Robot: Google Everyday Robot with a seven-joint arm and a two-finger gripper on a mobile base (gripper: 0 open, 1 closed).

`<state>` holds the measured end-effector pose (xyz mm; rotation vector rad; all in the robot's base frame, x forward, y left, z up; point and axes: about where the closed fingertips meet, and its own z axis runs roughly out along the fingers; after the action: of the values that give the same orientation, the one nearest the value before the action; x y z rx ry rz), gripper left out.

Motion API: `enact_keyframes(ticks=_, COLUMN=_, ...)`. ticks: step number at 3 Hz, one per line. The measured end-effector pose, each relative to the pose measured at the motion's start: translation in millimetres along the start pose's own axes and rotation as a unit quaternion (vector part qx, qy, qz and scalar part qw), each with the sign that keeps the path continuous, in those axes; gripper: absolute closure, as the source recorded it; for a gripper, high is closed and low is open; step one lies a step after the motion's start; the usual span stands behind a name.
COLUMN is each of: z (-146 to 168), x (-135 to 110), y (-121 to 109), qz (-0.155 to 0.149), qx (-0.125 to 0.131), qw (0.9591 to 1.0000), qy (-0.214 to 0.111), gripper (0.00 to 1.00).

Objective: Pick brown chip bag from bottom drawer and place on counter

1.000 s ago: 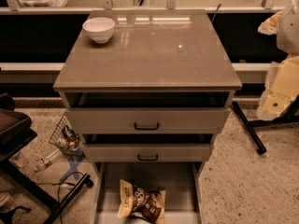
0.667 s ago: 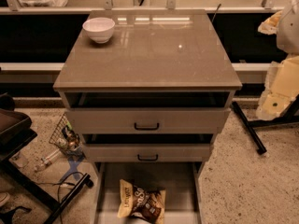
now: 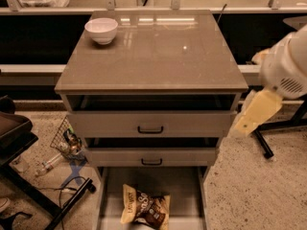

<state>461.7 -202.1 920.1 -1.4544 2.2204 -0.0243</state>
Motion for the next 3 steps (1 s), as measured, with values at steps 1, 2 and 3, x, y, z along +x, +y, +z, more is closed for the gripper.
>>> enact_keyframes(ticks=1, z=52, x=17, y=8, qz=0.051, qx=-0.001, qw=0.9981, qy=-0.035, gripper=0.00)
enact_keyframes(ticks=2, z=105, x=36, y=25, qz=0.078, qx=-0.002, qw=0.9949, qy=-0.064, gripper=0.00)
enact_keyframes(ticks=3, z=160, x=39, y=41, qz=0.087, qx=-0.002, qw=0.9920, qy=-0.092, gripper=0.00)
